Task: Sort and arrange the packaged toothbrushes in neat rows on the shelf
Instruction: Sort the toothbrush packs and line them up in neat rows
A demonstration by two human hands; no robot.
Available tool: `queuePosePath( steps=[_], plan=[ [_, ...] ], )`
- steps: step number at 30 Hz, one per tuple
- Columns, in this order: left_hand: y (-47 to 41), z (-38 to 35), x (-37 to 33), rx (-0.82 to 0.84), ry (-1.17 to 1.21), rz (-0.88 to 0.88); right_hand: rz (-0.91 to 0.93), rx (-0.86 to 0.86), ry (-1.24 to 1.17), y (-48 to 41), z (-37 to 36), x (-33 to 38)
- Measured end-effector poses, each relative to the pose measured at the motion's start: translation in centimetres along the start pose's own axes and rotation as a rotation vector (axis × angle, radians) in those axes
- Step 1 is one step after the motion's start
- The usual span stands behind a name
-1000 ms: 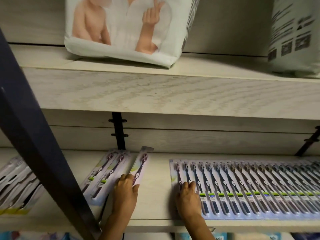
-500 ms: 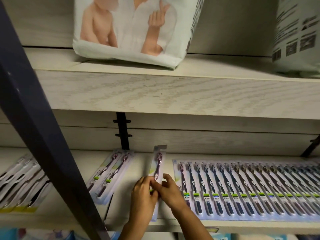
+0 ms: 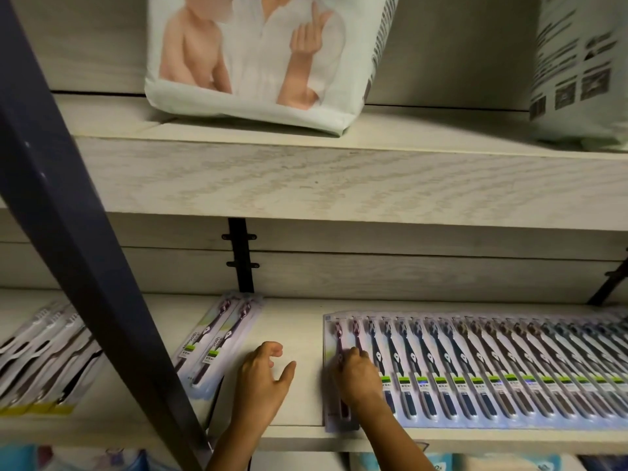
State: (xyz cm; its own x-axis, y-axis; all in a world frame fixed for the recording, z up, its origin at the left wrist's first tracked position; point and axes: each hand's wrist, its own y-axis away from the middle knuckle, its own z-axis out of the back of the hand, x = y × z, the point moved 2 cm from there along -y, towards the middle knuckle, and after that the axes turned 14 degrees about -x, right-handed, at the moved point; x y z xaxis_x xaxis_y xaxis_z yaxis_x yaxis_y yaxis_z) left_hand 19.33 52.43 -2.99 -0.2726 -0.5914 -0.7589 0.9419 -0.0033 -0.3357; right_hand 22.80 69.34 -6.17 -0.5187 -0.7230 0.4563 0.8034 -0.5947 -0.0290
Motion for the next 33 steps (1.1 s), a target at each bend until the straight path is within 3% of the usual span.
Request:
queuePosePath(
  steps=[16,21,27,33],
  plan=[
    [-0.8,0.4,2.6,-0.003,-0.130,0.101,0.025,-0.091,0.031,-0.5,-0.3,-0.8],
    [-2.3,1.1,3.0,-0.079,-0.323,0.114,0.035,-0.084,0.020,-0.9,-0.5,-0.8],
    [-4.2,0.8,4.7,-0.048,-0.509,0.183,0.059,-0.076,0.031,-0.8,0.0,-0.8],
    [-4.3,0.8,5.9,-0.028,-0.804,0.118,0.052,-0.122,-0.148,-0.8,1.2,-1.1]
  ],
)
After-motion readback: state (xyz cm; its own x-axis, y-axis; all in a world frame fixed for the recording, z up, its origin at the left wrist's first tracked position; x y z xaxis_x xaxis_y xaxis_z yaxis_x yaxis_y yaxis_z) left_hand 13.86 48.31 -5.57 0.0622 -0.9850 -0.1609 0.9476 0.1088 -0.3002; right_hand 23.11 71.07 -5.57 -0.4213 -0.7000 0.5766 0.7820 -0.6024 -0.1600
